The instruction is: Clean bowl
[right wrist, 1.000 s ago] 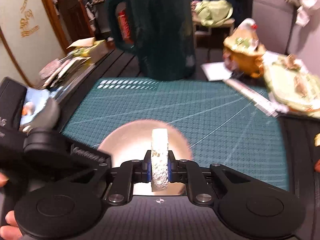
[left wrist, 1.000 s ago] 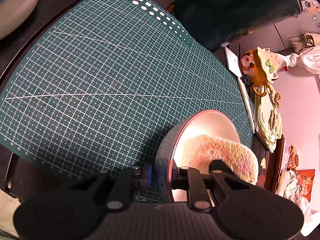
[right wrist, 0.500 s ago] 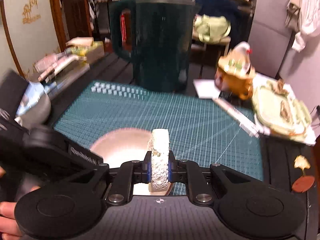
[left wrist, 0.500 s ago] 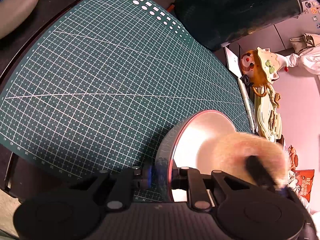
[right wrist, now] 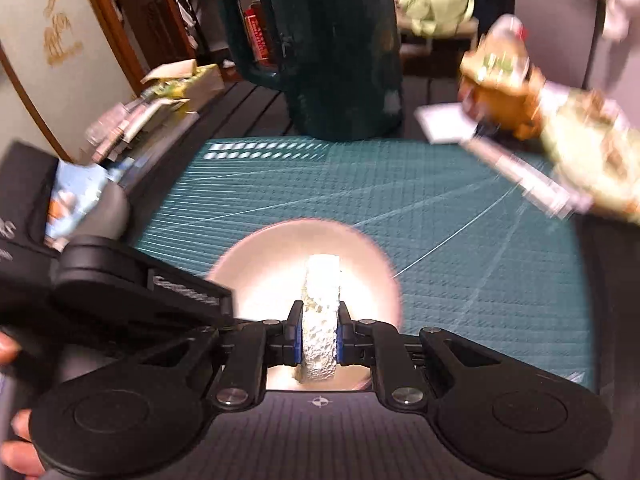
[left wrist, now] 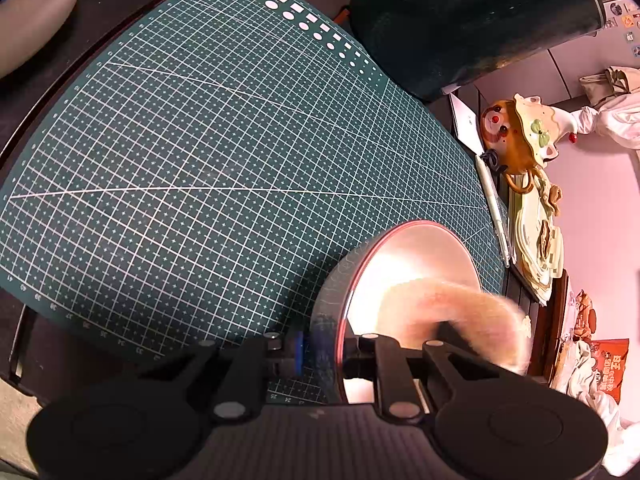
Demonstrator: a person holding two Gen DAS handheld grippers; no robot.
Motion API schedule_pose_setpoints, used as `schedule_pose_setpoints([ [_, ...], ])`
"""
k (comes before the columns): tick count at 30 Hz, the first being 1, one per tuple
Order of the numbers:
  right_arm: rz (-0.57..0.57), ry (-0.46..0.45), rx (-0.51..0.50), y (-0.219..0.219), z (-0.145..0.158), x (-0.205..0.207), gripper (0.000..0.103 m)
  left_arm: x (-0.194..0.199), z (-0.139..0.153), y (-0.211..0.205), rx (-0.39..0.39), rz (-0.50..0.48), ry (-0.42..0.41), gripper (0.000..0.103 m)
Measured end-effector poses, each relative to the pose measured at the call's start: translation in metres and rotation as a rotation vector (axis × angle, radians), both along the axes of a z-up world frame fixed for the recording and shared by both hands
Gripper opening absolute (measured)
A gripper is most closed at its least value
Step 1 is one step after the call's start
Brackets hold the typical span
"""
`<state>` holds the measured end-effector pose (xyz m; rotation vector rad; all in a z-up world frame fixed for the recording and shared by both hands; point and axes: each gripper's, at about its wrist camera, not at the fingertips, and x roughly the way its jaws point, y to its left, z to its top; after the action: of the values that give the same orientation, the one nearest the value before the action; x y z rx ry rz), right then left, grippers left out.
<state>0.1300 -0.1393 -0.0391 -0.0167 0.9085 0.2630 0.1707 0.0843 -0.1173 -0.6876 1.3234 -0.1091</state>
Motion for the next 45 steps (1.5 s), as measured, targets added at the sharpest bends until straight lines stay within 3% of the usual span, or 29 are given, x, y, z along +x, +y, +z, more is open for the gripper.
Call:
schedule_pose_setpoints([
  [2, -0.006, -0.048, -0.02, -0.003, 0.012, -0.005, 0.013, -0.001, -0.001, 0.003, -0.001, -0.001, -0.001, 0.016],
  [5, -0.021, -0.084, 0.028, -0.011, 0.028, -0.01, 0.013, -0.001, -0.001, 0.003, 0.0, -0.001, -0.001, 0.016],
  [9, 0.014, 0.043, 0.204, -0.014, 0.014, 0.001, 0.013, -0.002, -0.001, 0.003, -0.001, 0.0, -0.002, 0.017],
  [19, 0.018, -0.04, -0.065, 0.005, 0.003, 0.0, 0.013, -0.004, -0.001, 0.003, -0.004, 0.0, 0.001, 0.016],
  [24, -0.014, -0.024, 0.04, -0.013, 0.014, 0.003, 0.013, -0.004, 0.001, 0.003, -0.004, 0.002, 0.001, 0.016],
  [30, -0.05, 0.095, 0.221, -0.029, 0.002, 0.011, 0.014, -0.004, 0.001, 0.003, -0.004, 0.0, 0.002, 0.017],
  [36, -0.079, 0.095, 0.305, -0.037, 0.001, 0.01, 0.033, -0.006, 0.001, 0.002, -0.002, -0.002, 0.003, 0.017],
  [45, -0.122, 0.094, 0.43, -0.05, 0.0, 0.008, 0.034, -0.008, 0.002, 0.002, -0.006, -0.001, 0.003, 0.017],
])
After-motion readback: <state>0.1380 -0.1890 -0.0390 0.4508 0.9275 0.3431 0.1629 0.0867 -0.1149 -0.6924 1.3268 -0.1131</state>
